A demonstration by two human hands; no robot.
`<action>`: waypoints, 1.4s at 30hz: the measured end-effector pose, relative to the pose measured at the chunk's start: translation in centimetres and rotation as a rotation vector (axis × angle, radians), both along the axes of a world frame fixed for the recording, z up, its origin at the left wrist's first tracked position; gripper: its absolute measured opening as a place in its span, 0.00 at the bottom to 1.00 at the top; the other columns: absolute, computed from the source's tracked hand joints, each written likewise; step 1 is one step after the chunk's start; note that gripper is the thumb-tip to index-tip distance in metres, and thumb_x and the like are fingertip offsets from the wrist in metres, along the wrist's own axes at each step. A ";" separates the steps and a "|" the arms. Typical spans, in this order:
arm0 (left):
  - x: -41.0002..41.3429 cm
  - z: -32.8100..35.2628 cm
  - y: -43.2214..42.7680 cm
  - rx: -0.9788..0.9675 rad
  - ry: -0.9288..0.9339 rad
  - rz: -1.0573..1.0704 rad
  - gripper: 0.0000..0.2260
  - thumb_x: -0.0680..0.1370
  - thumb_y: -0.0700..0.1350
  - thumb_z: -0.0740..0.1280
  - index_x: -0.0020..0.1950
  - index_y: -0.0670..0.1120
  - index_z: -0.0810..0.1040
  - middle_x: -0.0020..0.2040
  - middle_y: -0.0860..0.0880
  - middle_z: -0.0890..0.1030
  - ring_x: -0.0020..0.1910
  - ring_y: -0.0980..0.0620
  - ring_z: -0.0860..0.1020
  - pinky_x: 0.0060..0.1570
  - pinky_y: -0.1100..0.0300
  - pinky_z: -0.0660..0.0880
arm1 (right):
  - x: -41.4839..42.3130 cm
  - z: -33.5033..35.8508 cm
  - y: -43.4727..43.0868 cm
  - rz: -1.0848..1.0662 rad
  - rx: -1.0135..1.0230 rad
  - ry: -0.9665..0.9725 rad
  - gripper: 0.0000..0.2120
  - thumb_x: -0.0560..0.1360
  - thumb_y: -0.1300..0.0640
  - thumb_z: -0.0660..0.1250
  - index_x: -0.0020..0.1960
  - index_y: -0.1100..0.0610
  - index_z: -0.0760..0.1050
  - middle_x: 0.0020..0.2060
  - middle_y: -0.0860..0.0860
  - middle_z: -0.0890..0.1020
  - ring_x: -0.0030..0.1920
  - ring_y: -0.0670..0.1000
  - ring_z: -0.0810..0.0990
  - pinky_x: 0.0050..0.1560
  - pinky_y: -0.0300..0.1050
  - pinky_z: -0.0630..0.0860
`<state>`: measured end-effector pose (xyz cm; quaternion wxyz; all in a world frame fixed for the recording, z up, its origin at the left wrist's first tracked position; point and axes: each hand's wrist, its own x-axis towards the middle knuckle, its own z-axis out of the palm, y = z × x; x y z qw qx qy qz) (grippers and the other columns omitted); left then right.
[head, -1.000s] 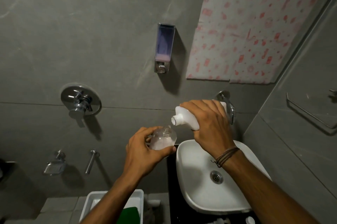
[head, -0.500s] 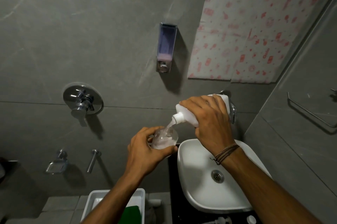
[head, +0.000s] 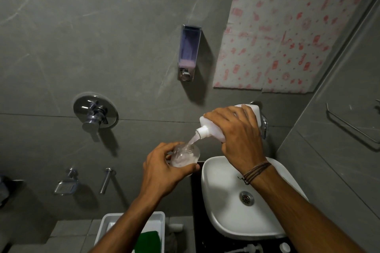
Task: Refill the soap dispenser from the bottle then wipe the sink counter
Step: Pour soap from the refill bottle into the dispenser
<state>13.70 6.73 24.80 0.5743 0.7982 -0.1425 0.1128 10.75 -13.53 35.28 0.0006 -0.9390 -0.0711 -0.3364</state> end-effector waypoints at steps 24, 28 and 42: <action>-0.4 0.0 0.1 0.020 -0.010 0.012 0.28 0.54 0.70 0.80 0.51 0.70 0.80 0.50 0.62 0.84 0.49 0.69 0.81 0.46 0.62 0.82 | 0.0 0.4 -0.3 -0.034 -0.056 -0.024 0.33 0.61 0.67 0.81 0.62 0.48 0.79 0.57 0.49 0.84 0.59 0.57 0.80 0.70 0.64 0.69; -0.5 -0.1 0.2 0.013 -0.005 0.007 0.28 0.54 0.70 0.81 0.52 0.71 0.80 0.50 0.62 0.84 0.51 0.68 0.81 0.45 0.64 0.81 | -0.1 0.5 -0.3 -0.040 -0.068 -0.014 0.32 0.62 0.67 0.80 0.62 0.47 0.79 0.57 0.49 0.84 0.60 0.57 0.79 0.71 0.64 0.68; -0.7 -0.2 0.1 0.017 0.021 0.010 0.29 0.54 0.68 0.82 0.54 0.67 0.84 0.50 0.62 0.84 0.50 0.68 0.82 0.46 0.64 0.81 | -0.7 1.0 -0.2 -0.079 -0.107 0.017 0.28 0.67 0.67 0.74 0.63 0.46 0.79 0.58 0.47 0.83 0.61 0.57 0.78 0.72 0.62 0.66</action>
